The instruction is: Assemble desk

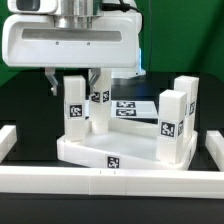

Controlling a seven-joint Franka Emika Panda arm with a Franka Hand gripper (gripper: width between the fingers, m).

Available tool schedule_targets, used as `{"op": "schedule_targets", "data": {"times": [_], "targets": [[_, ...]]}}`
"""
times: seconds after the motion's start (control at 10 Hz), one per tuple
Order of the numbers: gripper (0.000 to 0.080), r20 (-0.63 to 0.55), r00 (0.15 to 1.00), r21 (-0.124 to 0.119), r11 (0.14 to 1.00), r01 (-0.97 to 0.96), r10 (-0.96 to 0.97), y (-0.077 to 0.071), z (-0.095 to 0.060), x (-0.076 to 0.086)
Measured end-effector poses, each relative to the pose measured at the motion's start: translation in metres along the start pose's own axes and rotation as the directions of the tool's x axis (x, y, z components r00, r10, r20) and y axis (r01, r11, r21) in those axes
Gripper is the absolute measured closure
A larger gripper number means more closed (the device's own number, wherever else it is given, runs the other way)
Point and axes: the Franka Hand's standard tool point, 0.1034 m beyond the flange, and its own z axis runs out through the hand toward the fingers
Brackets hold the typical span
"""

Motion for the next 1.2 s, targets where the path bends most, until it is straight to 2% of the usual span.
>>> {"op": "schedule_targets", "data": {"times": [0.3,0.5,0.9,1.1,1.2], "targets": [[0.0511,0.0,0.999,0.001,0.999,-0.041,0.041,0.0,0.0002,-0.0001],[0.0511,-0.001,0.973,0.007,0.973,-0.231,0.231,0.0003,0.0005,-0.0003],[0.0509,0.005,0.811,0.03,0.81,-0.585,0.585,0.0011,0.0013,-0.0006],[0.0509,0.01,0.669,0.034,0.669,-0.743,0.743,0.0001,0.0022,-0.0011],[0.0509,0.015,0.601,0.048,0.6,-0.799,0.799,0.0007,0.0024,-0.0011]]}}
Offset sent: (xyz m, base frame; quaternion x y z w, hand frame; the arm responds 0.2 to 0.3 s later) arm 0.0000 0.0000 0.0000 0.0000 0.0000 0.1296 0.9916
